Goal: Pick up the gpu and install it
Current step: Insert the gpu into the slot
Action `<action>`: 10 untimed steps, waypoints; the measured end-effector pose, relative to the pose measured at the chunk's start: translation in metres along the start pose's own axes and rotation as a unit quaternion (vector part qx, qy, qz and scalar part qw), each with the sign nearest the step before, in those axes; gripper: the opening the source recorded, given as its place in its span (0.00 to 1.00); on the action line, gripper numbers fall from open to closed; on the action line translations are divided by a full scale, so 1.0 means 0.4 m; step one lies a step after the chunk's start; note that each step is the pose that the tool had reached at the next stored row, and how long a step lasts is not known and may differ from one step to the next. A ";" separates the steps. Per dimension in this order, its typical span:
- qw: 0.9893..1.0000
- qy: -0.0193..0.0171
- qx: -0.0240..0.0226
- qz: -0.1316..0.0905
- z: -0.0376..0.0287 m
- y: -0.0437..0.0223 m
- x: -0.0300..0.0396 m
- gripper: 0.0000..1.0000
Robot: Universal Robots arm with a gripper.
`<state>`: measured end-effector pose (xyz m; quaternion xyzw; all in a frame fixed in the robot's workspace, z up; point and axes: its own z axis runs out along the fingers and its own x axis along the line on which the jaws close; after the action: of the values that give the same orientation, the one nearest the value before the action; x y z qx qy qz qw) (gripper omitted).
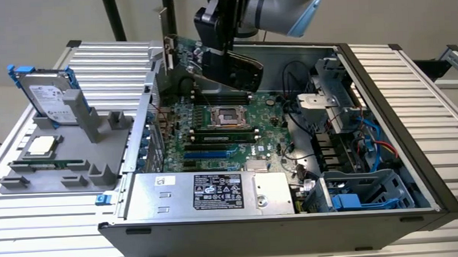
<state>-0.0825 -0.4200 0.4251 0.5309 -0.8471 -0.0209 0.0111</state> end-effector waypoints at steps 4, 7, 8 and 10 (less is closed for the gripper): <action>1.000 0.001 0.000 -0.012 0.000 0.000 0.000 0.00; 1.000 0.001 0.000 -0.022 0.000 0.000 0.000 0.00; 1.000 0.001 0.000 -0.025 0.000 0.000 0.000 0.00; 1.000 0.001 0.000 -0.030 0.000 0.000 0.000 0.00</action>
<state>-0.0825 -0.4200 0.4250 0.5562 -0.8307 -0.0206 0.0118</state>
